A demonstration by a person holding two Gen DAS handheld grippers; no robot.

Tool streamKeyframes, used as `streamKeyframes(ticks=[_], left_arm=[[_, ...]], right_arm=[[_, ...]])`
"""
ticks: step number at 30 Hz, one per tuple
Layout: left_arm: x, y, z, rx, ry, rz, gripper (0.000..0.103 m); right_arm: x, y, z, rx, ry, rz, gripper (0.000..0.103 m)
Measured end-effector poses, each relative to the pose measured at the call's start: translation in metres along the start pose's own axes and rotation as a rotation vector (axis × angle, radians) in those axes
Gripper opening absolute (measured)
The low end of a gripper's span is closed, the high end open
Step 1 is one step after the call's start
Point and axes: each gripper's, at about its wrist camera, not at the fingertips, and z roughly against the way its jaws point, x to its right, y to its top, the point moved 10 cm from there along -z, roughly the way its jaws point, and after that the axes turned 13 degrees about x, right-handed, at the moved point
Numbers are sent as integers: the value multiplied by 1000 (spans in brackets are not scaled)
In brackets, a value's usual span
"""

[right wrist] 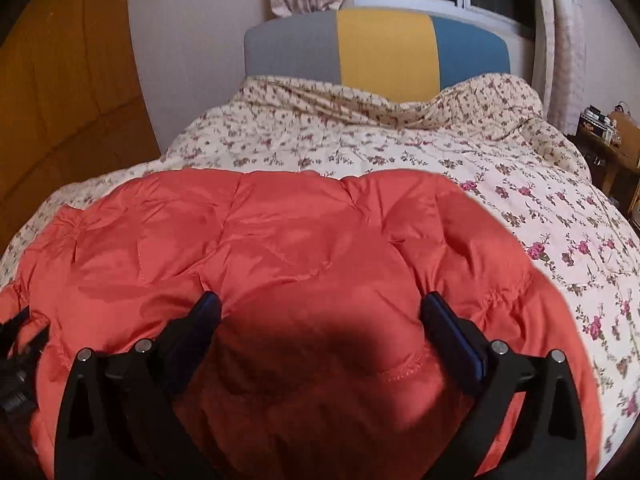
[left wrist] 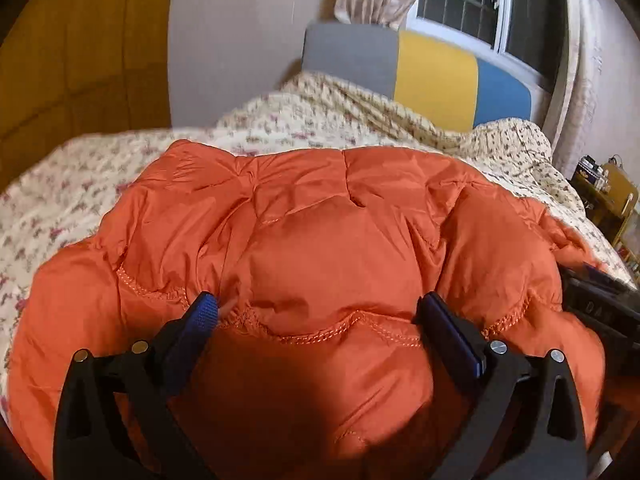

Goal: Fold large clothes

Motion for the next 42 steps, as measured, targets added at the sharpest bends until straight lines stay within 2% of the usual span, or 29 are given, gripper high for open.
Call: streamKeyframes(ticks=[4, 9, 12, 15, 19, 25, 29, 31, 35, 42], left_arm=[[-1, -3, 0, -10, -23, 32, 100], [-5, -7, 10, -21, -14, 53, 100], [-11, -16, 30, -37, -12, 134, 100], [-16, -19, 50, -49, -14, 151, 100], [-29, -21, 76, -24, -10, 154, 100], [-54, -29, 113, 34, 55, 133, 100], [-65, -38, 129, 35, 162, 63, 100], [-69, -43, 134, 35, 184, 47, 100], [-77, -50, 141, 16, 160, 114, 100], [-80, -65, 147, -34, -6, 365, 100]], right_arm=[[-3, -2, -2, -1, -30, 36, 100], [-3, -4, -3, -18, -46, 49, 101], [-3, -5, -3, -38, -48, 46, 101], [-3, -5, 0, -66, -46, 44, 101], [-6, -5, 20, -91, -8, 9, 101], [-4, 0, 59, -39, 0, -74, 101], [-14, 2, 81, -19, 6, -60, 101], [-22, 3, 94, -3, 9, -39, 101], [-40, 1, 116, 29, 31, -6, 101], [-62, 0, 143, 85, 59, 55, 97]])
